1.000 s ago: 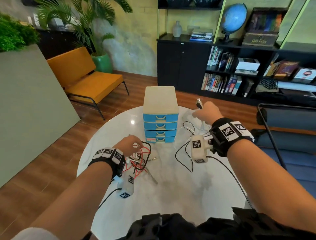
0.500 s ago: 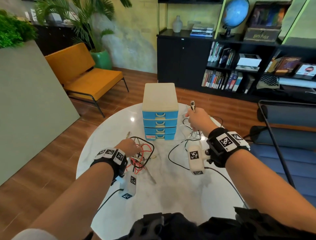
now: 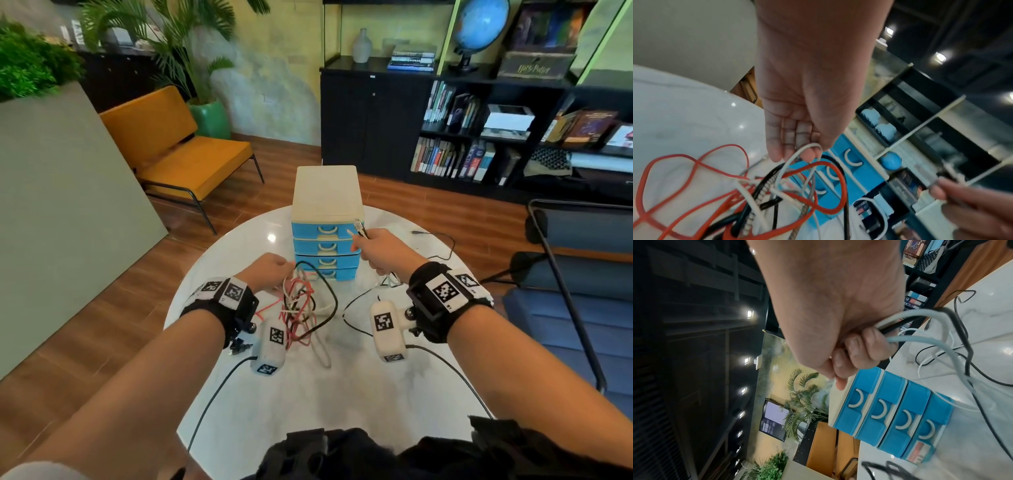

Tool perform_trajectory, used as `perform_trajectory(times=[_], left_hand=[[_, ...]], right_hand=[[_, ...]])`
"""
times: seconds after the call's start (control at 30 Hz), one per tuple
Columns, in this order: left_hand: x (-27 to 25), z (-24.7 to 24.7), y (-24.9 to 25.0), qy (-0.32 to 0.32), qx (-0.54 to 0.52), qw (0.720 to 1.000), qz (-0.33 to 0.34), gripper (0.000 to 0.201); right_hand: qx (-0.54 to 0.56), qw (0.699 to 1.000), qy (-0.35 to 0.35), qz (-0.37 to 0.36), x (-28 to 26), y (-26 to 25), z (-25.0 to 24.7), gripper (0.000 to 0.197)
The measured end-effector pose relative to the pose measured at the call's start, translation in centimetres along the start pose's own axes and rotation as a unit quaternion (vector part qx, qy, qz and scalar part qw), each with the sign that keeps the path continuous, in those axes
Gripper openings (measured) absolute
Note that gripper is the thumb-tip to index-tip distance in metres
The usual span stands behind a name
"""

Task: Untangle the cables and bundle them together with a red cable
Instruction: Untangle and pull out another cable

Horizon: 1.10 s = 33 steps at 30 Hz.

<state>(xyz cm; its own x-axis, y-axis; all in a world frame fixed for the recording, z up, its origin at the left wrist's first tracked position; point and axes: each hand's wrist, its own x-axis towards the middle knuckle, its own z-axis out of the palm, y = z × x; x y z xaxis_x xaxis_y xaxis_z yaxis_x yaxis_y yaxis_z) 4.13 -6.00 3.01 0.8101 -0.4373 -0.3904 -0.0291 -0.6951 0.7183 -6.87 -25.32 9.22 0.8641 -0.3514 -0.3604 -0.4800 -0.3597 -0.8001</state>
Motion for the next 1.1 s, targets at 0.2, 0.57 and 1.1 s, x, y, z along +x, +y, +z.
perform_trajectory(times=[0.2,0.57,1.1], left_hand=[[0.0,1.0,-2.6,-0.039,0.179,0.982,-0.043,0.016],[2.8,1.8,-2.6,0.049,0.258,0.964,-0.043,0.031],[7.4,7.4,-3.5,-0.066,0.252,0.965,-0.017,0.046]], right_hand=[[-0.026,1.0,0.004,0.004,-0.2,0.8,-0.1,0.027],[-0.042,0.999,0.019,-0.001,-0.6,2.1,-1.1,0.028],[-0.048,0.998,0.019,-0.018,1.2,3.1,0.0,0.027]])
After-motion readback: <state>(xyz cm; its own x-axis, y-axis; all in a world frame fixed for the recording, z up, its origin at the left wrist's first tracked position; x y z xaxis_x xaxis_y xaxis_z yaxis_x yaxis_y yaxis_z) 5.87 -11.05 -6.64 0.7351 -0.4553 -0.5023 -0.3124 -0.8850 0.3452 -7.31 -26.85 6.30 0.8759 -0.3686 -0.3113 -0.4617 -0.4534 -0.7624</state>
